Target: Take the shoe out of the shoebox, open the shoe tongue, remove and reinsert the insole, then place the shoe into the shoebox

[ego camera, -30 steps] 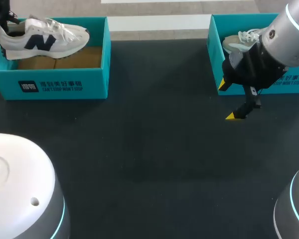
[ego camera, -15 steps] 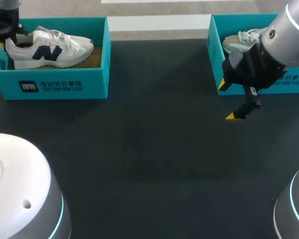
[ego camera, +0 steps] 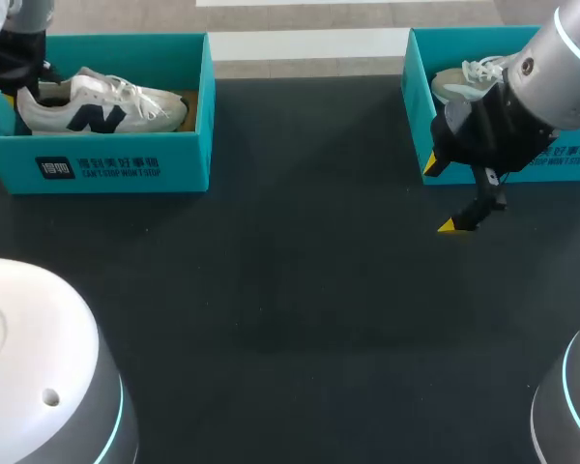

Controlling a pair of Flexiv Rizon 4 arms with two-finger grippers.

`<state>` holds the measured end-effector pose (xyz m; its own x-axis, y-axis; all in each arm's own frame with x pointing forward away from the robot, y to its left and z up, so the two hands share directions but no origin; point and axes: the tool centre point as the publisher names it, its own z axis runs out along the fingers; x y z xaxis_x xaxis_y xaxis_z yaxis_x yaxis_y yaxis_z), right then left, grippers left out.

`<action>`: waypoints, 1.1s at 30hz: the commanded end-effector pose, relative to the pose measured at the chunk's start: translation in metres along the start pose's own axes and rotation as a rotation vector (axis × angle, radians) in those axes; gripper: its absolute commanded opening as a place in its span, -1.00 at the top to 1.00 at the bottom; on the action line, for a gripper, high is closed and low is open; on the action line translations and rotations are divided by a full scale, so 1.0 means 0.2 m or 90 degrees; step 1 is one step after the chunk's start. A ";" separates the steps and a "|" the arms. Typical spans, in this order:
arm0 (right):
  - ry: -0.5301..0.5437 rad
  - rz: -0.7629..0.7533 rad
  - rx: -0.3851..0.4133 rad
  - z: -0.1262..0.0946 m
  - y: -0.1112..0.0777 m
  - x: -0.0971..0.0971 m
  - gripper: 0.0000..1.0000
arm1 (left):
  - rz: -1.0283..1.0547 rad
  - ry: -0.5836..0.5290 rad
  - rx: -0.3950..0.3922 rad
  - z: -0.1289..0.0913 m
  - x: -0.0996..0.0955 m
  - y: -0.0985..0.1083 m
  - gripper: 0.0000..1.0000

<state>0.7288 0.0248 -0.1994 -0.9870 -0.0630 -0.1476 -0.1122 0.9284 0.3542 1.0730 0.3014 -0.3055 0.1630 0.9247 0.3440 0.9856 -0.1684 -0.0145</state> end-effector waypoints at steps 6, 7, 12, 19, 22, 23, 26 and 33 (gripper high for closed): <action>0.000 0.000 0.001 0.01 0.00 0.00 -1.00 | 0.012 -0.007 0.001 0.04 -0.04 -0.10 1.00; 0.000 0.000 0.001 0.01 0.00 0.00 -1.00 | 0.012 -0.007 0.002 0.05 -0.04 -0.10 1.00; 0.000 0.000 0.001 0.01 0.00 0.00 -1.00 | 0.019 -0.001 0.003 0.07 -0.06 -0.13 1.00; 0.000 0.000 0.001 0.01 0.00 0.00 -1.00 | 0.022 0.005 0.009 0.11 -0.07 -0.17 1.00; 0.000 0.000 0.001 0.01 0.00 0.00 -1.00 | 0.024 0.010 0.015 0.14 -0.07 -0.18 1.00; 0.000 0.000 0.001 0.01 0.00 0.00 -1.00 | 0.025 0.011 0.017 0.15 -0.07 -0.19 1.00; 0.000 0.000 0.001 0.01 0.00 0.00 -1.00 | 0.026 0.016 0.024 0.18 -0.07 -0.20 1.00; 0.000 0.000 0.001 0.01 0.00 0.00 -1.00 | 0.034 0.024 0.040 0.26 -0.08 -0.20 1.00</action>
<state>0.7288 0.0248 -0.1994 -0.9870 -0.0629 -0.1476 -0.1122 0.9284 0.3542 1.0332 0.3096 -0.3492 0.2107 0.9024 0.3758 0.9775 -0.1943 -0.0815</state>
